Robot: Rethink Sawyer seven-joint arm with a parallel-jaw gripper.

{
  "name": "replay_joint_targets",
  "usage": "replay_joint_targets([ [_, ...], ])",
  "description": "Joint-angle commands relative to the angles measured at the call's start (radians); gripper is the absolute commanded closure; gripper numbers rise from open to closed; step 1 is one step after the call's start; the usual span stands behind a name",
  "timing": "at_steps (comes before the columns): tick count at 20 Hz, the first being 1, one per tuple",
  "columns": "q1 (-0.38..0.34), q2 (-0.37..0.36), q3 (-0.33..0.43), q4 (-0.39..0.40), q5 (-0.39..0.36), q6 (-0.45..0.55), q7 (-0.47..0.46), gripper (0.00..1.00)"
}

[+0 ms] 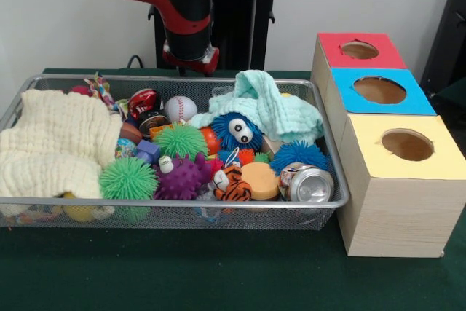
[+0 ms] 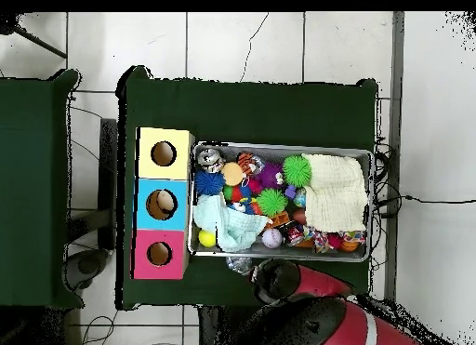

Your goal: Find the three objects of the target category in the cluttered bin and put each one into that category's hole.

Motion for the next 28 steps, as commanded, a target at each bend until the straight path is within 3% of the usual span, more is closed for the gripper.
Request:
replay_joint_targets([
  [1,0.026,0.022,0.044,-0.068,0.088,-0.097,0.222,0.00],
  [18,0.152,0.174,0.013,0.023,0.139,-0.437,0.316,0.00],
  [28,0.179,0.201,0.017,0.026,0.195,-0.488,0.298,0.00],
])
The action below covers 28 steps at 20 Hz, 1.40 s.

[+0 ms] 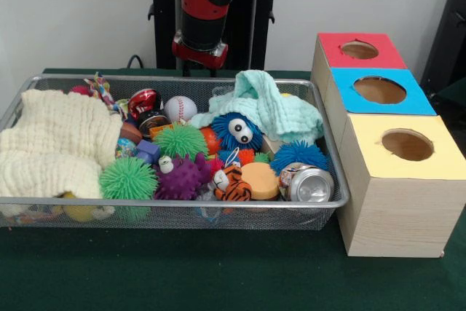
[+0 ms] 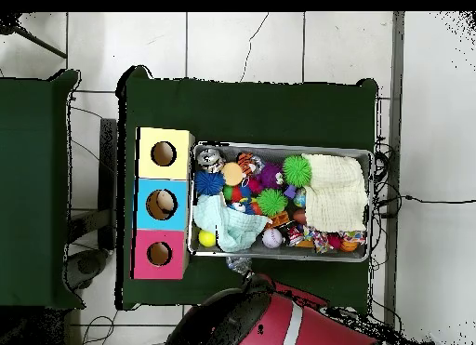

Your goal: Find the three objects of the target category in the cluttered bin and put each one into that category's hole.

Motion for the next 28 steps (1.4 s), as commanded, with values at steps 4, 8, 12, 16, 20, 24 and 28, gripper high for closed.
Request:
replay_joint_targets([
  [4,0.027,0.195,0.134,-0.085,0.128,-0.169,0.286,0.00],
  [8,0.020,0.196,0.142,-0.098,0.116,-0.175,0.258,0.00],
  [12,0.020,0.198,0.142,-0.091,0.120,-0.200,0.270,0.00],
  [16,0.021,0.194,0.131,-0.100,0.096,-0.183,0.233,0.00],
  [20,0.024,0.202,0.110,-0.128,0.043,-0.213,0.183,0.00],
  [24,-0.023,0.232,0.116,-0.181,-0.019,-0.214,0.128,0.00],
  [28,-0.065,0.249,0.123,-0.244,-0.090,-0.202,0.075,0.00],
])
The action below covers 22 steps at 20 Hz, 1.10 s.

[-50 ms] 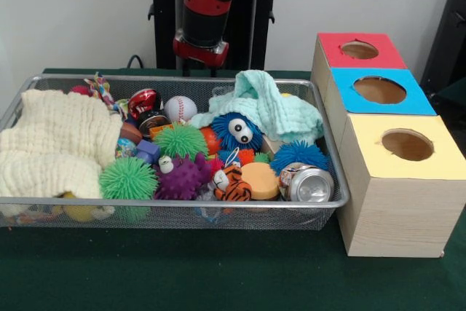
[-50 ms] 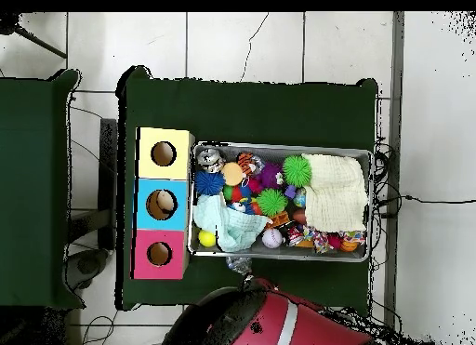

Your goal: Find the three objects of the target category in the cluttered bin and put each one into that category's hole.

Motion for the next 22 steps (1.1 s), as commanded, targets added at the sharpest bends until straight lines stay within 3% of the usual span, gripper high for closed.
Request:
replay_joint_targets([
  [1,-0.074,0.245,0.134,-0.279,-0.063,-0.109,0.072,0.00],
  [13,-0.108,0.302,0.143,-0.416,-0.197,-0.150,0.067,0.00],
  [22,-0.090,0.407,0.116,-0.527,-0.231,-0.307,0.096,0.00],
])
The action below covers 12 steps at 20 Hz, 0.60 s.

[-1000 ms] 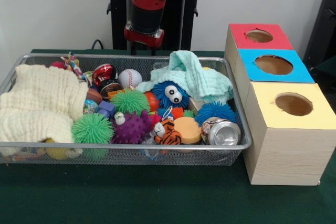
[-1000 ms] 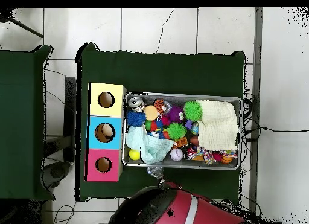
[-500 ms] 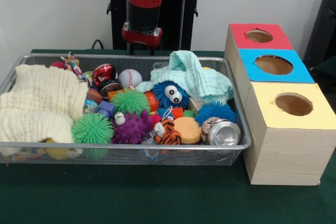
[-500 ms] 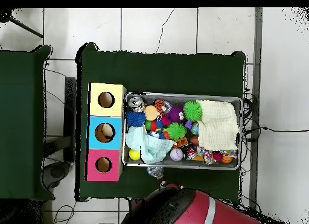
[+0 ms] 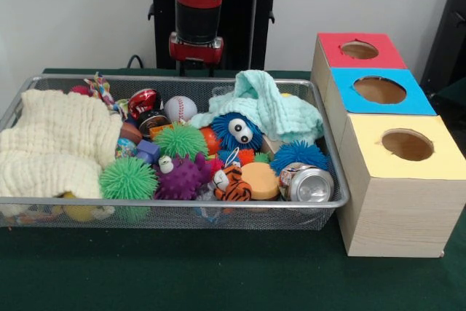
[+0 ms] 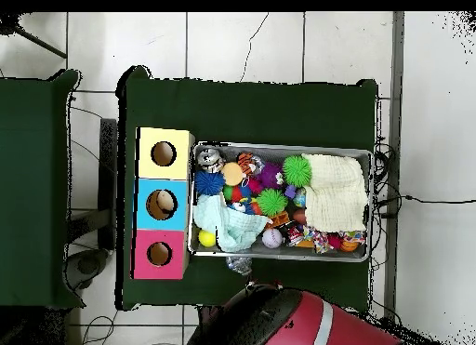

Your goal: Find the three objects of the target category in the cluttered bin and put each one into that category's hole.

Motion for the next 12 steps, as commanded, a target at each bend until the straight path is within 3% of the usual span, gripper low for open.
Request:
replay_joint_targets([
  [1,-0.016,0.406,0.089,-0.501,0.072,-0.217,0.096,0.00],
  [12,-0.012,0.463,0.066,-0.552,0.054,-0.284,0.101,0.00],
])
